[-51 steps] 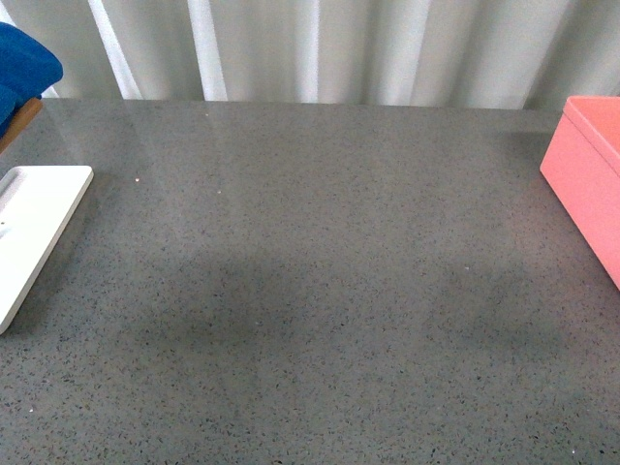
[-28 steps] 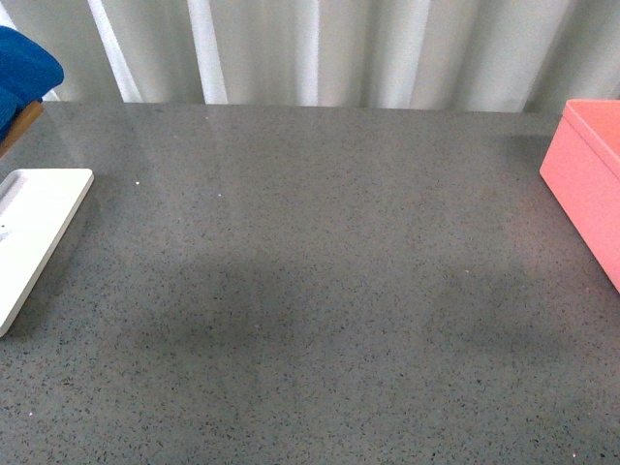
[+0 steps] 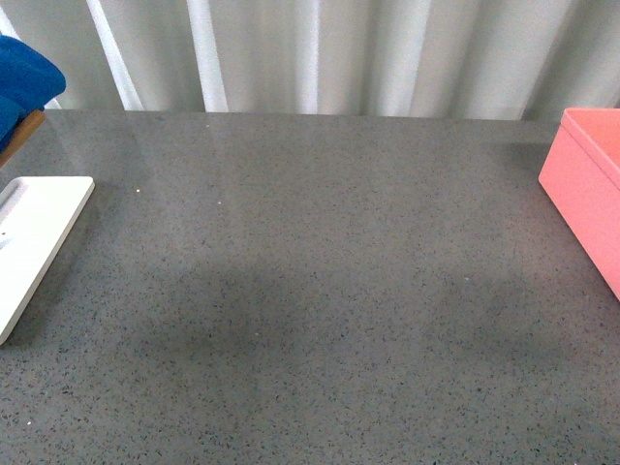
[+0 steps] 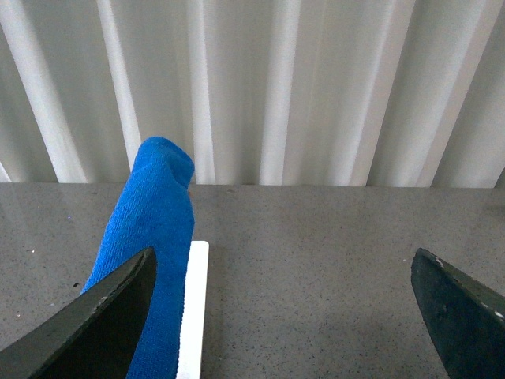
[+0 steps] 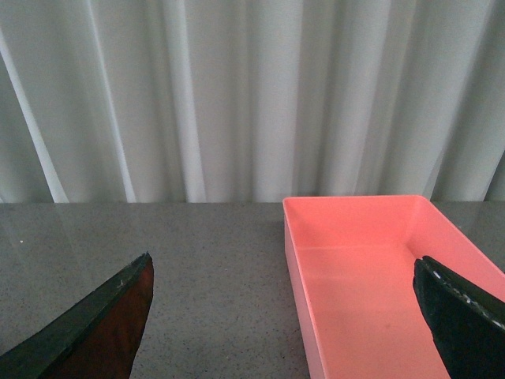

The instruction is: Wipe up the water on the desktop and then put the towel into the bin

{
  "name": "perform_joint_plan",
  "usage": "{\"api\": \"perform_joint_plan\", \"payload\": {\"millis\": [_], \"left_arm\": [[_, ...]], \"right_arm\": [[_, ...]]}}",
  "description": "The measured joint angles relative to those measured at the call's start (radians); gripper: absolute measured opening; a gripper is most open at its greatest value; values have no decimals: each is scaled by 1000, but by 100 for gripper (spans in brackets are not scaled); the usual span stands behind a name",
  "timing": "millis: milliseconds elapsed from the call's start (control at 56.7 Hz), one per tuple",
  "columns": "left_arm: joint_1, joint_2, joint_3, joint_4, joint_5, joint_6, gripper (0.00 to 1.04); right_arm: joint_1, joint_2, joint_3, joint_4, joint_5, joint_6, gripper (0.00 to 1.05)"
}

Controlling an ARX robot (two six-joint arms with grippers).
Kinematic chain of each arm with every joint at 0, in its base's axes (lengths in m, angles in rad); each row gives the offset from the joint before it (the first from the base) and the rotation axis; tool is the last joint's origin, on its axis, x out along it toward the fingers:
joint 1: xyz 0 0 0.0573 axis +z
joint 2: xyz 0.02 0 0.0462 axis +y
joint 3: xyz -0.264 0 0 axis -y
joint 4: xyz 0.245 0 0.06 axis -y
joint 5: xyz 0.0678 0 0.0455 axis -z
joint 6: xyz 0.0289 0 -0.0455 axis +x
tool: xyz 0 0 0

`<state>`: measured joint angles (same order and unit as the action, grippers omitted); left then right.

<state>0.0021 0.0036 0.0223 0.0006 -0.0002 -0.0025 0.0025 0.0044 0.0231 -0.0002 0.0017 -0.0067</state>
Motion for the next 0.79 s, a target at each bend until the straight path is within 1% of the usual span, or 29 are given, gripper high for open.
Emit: {"api": "perform_joint_plan", "payload": {"millis": [300, 317, 335, 370, 406, 476, 529, 599, 705, 741, 793], "left_arm": [[0, 0, 0, 0, 0, 0, 98], [-4, 13, 5, -20, -10, -20, 98], [-11, 48, 33, -97, -32, -54, 98], [-29, 157, 80, -169, -87, -130, 98], [-34, 231, 100, -152, -111, -166, 98], [-40, 441, 146, 16, -140, -210, 98], [-47, 628, 217, 207, -179, -217, 98], [-59, 863, 344, 412, -208, -219, 98], [-82, 1088, 493, 520, -221, -208, 98], [-90, 1150, 539, 531, -236, -203, 98], [-101, 1264, 629, 523, -225, -189, 98]], "right_arm": [[0, 0, 0, 0, 0, 0, 98], [0, 0, 0, 0, 0, 0, 98], [0, 0, 0, 0, 0, 0, 98], [0, 0, 0, 0, 0, 0, 98], [0, 0, 0, 0, 0, 0, 98], [0, 0, 0, 0, 0, 0, 98], [0, 0, 0, 0, 0, 0, 98], [0, 0, 0, 0, 0, 0, 98], [0, 0, 0, 0, 0, 0, 98], [0, 0, 0, 0, 0, 0, 98], [0, 0, 0, 0, 0, 0, 98]]}}
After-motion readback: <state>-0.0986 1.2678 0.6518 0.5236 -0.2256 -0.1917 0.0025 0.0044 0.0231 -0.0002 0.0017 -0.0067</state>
